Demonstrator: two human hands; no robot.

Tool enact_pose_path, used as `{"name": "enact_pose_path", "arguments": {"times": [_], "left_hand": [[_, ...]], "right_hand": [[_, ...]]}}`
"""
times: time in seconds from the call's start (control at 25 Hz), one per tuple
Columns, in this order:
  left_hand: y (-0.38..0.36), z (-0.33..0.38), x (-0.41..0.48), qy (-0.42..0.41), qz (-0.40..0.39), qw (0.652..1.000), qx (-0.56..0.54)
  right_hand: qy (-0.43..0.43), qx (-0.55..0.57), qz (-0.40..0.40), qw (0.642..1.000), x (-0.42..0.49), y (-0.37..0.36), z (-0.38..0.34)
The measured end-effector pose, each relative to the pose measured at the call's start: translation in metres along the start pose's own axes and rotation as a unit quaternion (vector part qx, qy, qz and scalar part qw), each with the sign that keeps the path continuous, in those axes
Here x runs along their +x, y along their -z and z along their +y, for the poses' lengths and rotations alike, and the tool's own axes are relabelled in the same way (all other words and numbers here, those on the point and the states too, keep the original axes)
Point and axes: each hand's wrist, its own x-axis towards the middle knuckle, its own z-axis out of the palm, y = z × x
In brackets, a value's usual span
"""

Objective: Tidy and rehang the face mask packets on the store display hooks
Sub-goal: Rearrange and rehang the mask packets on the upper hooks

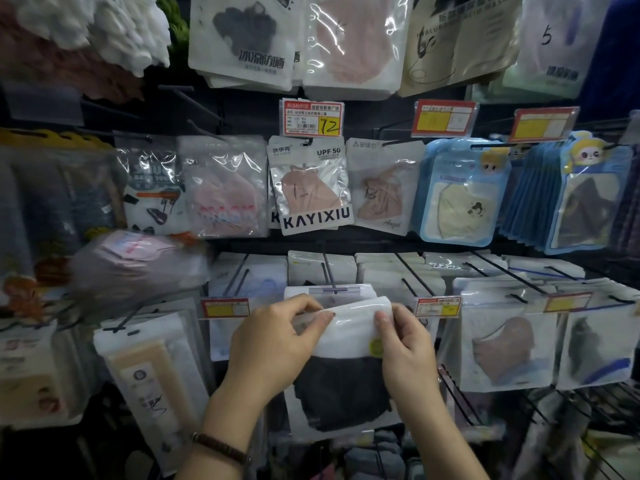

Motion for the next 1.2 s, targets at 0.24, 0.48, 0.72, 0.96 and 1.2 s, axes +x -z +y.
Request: {"name": "enact_pose_path", "arguments": {"times": [0.24,0.48,0.72,0.96,1.2], "left_hand": [[-0.041,-0.040,-0.015,0.175,0.047,0.932,-0.315],[-0.056,-0.040,0.007,0.213,0.060,0.891,-0.396],[-0.060,-0.045,0.026,0.182,0.058,0.914,-0.358],[-0.064,-0.048,0.032,0.197,0.068,0.915,-0.345],[-0.070,-0.044,0.036,0.219,0.087,0.921,-0.310]], "right_hand": [[-0.050,0.033,0.009,0.998,0.000,-0.011,0.030],[-0.073,0.016,0.041,0.996,0.020,-0.023,0.041],[-0.036,0.009,0.055,0.998,0.032,-0.021,0.043],[-0.058,-0.006,0.058,0.997,0.038,-0.025,0.045],[-0.092,-0.052,0.063,0.992,0.048,-0.030,0.051]]}}
